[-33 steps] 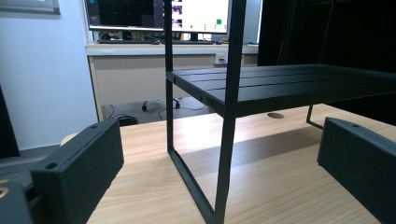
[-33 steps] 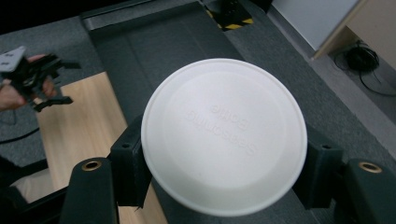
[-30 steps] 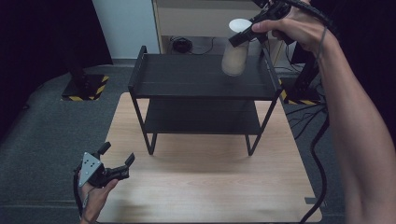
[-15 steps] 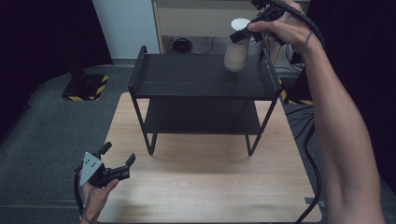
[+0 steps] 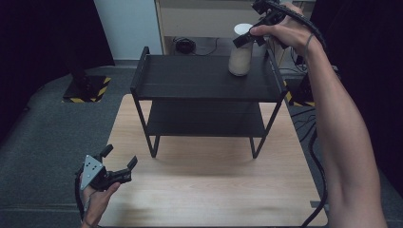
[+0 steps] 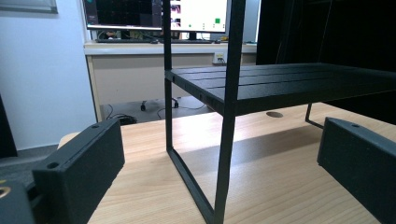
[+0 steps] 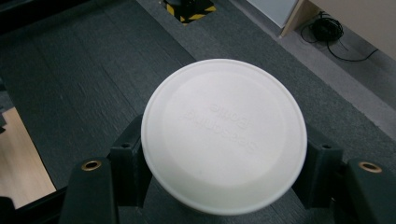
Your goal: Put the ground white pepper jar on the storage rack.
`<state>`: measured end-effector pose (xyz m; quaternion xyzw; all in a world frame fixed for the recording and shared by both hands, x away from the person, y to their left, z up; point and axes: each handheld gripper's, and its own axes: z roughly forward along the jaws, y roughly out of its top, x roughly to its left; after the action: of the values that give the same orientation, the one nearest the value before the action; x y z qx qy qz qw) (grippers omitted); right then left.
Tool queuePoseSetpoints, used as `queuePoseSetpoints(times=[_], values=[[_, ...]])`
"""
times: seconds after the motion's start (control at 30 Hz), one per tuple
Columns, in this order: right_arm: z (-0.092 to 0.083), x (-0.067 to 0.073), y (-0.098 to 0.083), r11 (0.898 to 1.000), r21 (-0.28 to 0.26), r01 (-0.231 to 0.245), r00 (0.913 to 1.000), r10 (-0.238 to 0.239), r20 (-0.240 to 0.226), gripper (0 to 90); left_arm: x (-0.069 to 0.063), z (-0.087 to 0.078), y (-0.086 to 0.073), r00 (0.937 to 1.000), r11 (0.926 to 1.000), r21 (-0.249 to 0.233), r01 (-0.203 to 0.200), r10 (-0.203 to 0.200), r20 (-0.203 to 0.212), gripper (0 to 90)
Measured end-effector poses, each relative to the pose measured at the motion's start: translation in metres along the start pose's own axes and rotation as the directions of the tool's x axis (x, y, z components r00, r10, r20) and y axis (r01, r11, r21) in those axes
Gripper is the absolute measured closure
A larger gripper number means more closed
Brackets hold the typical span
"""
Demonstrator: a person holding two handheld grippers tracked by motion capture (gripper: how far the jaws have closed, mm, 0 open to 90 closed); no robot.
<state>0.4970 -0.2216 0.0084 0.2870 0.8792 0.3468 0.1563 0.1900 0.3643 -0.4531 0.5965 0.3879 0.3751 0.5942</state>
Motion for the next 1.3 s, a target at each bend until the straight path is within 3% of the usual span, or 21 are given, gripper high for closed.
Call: queuePoseSetpoints(times=[0.2, 0.33, 0.4, 0.43, 0.53, 0.57, 0.67, 0.7, 1.3], values=[[0.001, -0.006, -0.015, 0.998, -0.053, -0.028, 0.9996, 0.027, -0.013, 32.2, -0.001, 0.0, 0.0, 1.0, 1.0, 0.0, -0.004, 0.004, 0.002, 0.3], [0.002, -0.004, -0.018, 0.999, -0.045, -0.019, 0.9998, 0.019, 0.003, 19.3, -0.001, 0.001, 0.0, 1.0, 1.0, 0.002, -0.004, 0.004, 0.003, 0.3], [0.003, -0.008, -0.022, 0.998, -0.059, -0.031, 0.9992, 0.03, -0.026, 13.4, -0.001, 0.0, 0.0, 1.0, 1.0, 0.002, -0.005, 0.005, 0.003, 0.2], [0.002, -0.006, -0.022, 0.998, -0.062, -0.018, 0.9998, 0.017, -0.014, 10.7, -0.001, 0.0, 0.0, 1.0, 1.0, 0.001, -0.005, 0.005, 0.004, 0.2], [-0.001, -0.008, -0.026, 0.996, -0.091, -0.024, 0.9993, 0.022, -0.029, 9.8, -0.001, 0.0, 0.0, 1.0, 1.0, 0.002, -0.005, 0.005, 0.004, 0.2], [-0.004, -0.003, -0.027, 0.995, -0.103, 0.004, 1.0, -0.004, 0.002, 9.7, -0.001, 0.0, 0.0, 1.0, 1.0, 0.001, -0.006, 0.006, 0.004, 0.2], [-0.009, -0.004, -0.031, 0.99, -0.138, -0.008, 1.0, 0.009, 0.002, 9.7, -0.001, 0.001, 0.0, 1.0, 1.0, 0.001, -0.005, 0.005, 0.003, 0.3], [-0.015, -0.002, -0.035, 0.986, -0.164, 0.007, 0.9996, -0.003, 0.028, 10.0, -0.001, 0.001, 0.0, 1.0, 1.0, 0.001, -0.005, 0.005, 0.004, 0.2], [-0.076, 0.003, -0.054, 0.972, -0.227, 0.057, 0.9962, -0.041, 0.076, 9.1, -0.001, 0.002, 0.001, 0.9999, 1.0, 0.005, -0.008, 0.008, 0.01, 0.3]])
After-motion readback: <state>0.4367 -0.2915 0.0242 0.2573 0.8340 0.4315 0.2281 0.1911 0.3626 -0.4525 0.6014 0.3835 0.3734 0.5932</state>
